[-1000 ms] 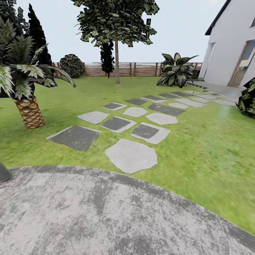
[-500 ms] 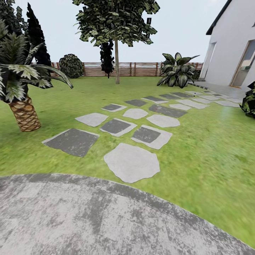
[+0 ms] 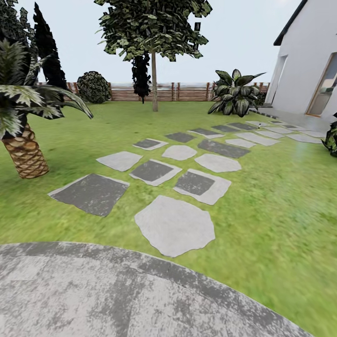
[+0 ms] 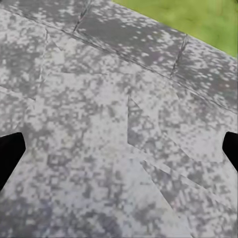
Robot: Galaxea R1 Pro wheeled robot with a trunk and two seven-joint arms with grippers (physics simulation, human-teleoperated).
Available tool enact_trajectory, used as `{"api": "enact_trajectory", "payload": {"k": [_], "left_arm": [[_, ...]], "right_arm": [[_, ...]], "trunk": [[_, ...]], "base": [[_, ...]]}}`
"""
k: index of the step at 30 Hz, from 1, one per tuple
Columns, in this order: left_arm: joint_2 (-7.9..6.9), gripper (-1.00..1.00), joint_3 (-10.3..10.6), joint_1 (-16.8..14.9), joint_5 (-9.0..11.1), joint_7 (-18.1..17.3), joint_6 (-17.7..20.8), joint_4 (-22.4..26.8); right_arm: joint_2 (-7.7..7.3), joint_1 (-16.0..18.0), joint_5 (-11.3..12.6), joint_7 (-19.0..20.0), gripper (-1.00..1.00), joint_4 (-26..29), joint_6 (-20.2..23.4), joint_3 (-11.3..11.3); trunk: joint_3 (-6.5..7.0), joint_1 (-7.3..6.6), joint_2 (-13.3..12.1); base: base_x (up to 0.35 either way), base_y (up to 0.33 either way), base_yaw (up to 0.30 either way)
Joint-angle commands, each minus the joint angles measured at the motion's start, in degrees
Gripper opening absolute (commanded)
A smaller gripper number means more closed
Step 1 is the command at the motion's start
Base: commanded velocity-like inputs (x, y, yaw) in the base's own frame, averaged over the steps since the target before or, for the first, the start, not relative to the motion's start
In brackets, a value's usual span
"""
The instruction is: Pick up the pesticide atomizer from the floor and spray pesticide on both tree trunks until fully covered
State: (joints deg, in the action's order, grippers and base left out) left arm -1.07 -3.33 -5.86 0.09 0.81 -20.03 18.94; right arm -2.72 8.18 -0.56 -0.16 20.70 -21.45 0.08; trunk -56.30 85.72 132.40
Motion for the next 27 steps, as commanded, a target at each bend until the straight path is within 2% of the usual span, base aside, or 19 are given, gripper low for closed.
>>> {"api": "enact_trajectory", "payload": {"k": [1,27], "left_arm": [[-0.02,1.00,-0.1,0.0,0.0,0.1,-0.2,0.0],[-0.07,1.00,-0.1,0.0,0.0,0.1,-0.2,0.0]], "right_arm": [[-0.01,0.0,-0.1,0.0,1.00,0.0,-0.2,0.0],[0.08,0.0,-0.1,0.0,1.00,0.0,-0.2,0.1]], "trunk": [[-0.05,0.02,0.0],[-0.05,0.02,0.0]], "base": [[0.339,0.000,0.000],[0.339,0.000,-0.003]]}}
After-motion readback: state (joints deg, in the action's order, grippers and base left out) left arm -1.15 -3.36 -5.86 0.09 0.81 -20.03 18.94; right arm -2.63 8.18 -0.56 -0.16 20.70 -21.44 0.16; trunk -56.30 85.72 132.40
